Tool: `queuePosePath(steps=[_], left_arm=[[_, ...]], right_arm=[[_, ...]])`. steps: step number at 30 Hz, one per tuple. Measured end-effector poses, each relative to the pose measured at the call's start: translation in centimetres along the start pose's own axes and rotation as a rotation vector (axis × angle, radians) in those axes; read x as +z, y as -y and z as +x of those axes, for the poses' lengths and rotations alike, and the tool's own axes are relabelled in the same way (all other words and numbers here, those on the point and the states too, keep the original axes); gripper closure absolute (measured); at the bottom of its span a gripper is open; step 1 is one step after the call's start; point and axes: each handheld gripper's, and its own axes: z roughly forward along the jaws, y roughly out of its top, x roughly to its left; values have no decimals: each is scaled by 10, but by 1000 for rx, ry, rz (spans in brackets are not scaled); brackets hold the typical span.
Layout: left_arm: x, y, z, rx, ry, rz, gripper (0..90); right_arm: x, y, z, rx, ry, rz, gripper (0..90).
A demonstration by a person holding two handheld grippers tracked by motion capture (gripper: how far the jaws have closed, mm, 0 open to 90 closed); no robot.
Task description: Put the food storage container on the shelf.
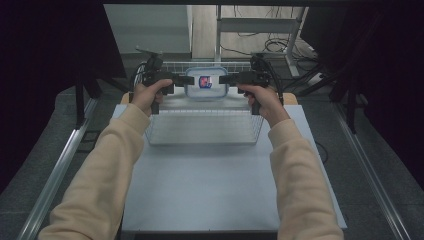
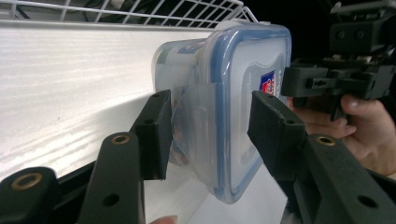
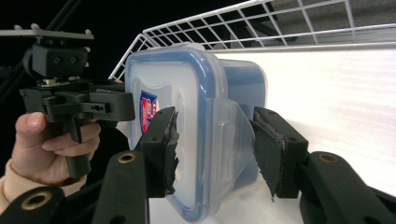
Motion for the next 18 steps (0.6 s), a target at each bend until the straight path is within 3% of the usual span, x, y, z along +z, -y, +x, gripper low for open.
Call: queuePosePath(steps=[11, 14, 18], left_arm=[[10, -13, 11, -108, -13, 2, 497], [12, -14, 16, -139, -5, -3, 495], [16, -14, 23, -181, 11, -16, 480]], right_arm=[[11, -14, -18, 160, 5, 20, 488], [14, -16, -19, 211, 28, 24, 474], [20, -16, -18, 243, 69, 14, 444]])
